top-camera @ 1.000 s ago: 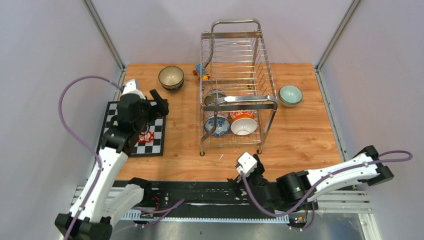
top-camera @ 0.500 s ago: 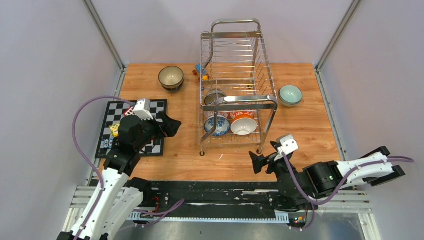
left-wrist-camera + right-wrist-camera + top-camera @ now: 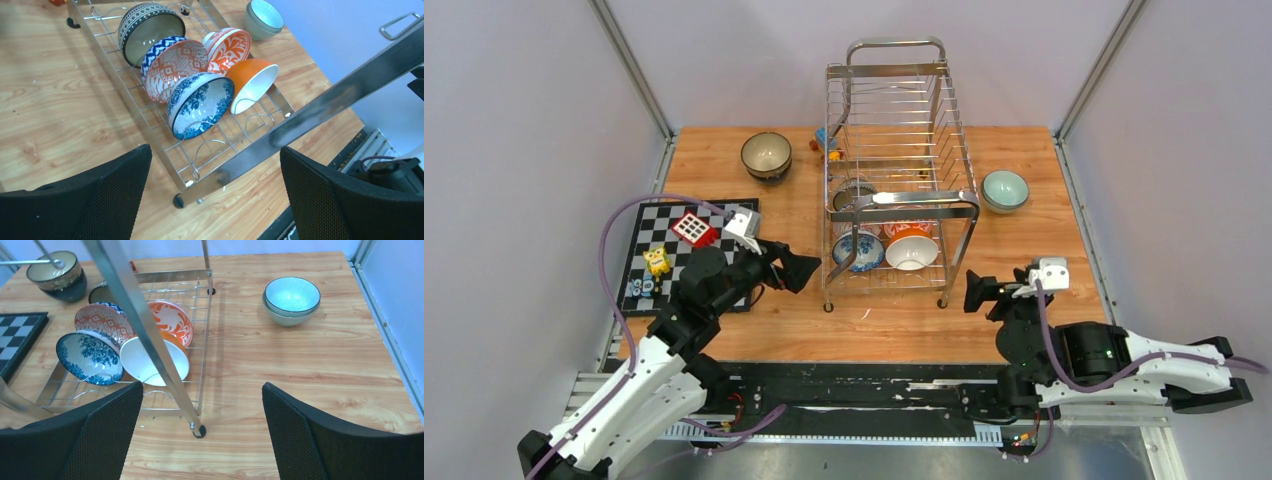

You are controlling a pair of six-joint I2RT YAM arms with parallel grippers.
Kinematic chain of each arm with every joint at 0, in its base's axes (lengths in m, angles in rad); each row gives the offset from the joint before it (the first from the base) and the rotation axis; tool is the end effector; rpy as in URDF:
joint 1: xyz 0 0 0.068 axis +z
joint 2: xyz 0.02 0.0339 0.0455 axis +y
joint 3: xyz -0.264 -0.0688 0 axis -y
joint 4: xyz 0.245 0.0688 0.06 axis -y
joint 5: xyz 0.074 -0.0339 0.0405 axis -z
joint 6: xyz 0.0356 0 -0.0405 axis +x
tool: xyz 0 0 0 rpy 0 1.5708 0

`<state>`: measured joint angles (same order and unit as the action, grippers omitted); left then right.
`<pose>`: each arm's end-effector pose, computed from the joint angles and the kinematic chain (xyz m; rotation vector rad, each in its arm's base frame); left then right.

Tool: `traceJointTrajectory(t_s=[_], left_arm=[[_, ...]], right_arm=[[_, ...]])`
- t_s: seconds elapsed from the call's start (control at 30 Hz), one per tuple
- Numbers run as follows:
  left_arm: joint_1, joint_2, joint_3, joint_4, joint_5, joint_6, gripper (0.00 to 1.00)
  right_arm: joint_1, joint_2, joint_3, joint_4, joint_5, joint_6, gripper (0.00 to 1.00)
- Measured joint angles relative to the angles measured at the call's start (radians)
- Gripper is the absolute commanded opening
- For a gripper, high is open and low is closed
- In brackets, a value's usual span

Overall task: Unload the bowls from the dish rack
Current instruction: Adjust the dish rack at the center of the board.

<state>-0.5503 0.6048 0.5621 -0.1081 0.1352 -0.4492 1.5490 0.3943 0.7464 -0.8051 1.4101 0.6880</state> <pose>0.1323 -0.0868 0.2967 0.1949 1.7862 -0.8454 0.0364 0.0564 0.3209 0.0965 1.6453 0.2774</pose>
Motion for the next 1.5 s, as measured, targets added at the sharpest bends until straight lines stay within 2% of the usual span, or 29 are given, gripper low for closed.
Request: traceJointTrajectory(t_s=[0.17, 0.3, 0.47, 0.77, 0.93, 1.27, 1.5], left_arm=[[-0.017, -0.012, -0.096, 0.137, -0.009, 0.006, 1.0], [-0.017, -0.013, -0.106, 0.183, -0.006, 0.005, 0.99], [-0.02, -0.019, -0.106, 0.22, 0.003, 0.004, 0.99], [-0.031, -0.024, -0.106, 0.219, 0.011, 0.004, 0.96], [-0.062, -0.012, -0.107, 0.22, 0.01, 0.005, 0.94], [-0.209, 0.12, -0.106, 0.233, -0.066, 0.058, 0.93], [-0.227, 0.162, -0.072, 0.248, -0.101, 0.097, 0.93]], right_arm=[[-0.009, 0.09, 0.0, 0.001, -0.043, -0.016, 0.94], [-0.051, 0.15, -0.002, 0.028, -0.062, -0.049, 0.93], [-0.219, 0.113, -0.087, 0.266, -0.212, -0.219, 0.92], [-0.406, 0.192, -0.14, 0.491, -0.442, -0.341, 0.88], [-0.529, 0.195, -0.167, 0.525, -0.52, -0.343, 0.84], [-0.822, 0.166, -0.185, 0.521, -0.727, -0.276, 0.82], [-0.979, 0.19, -0.175, 0.518, -0.832, -0.23, 0.83]])
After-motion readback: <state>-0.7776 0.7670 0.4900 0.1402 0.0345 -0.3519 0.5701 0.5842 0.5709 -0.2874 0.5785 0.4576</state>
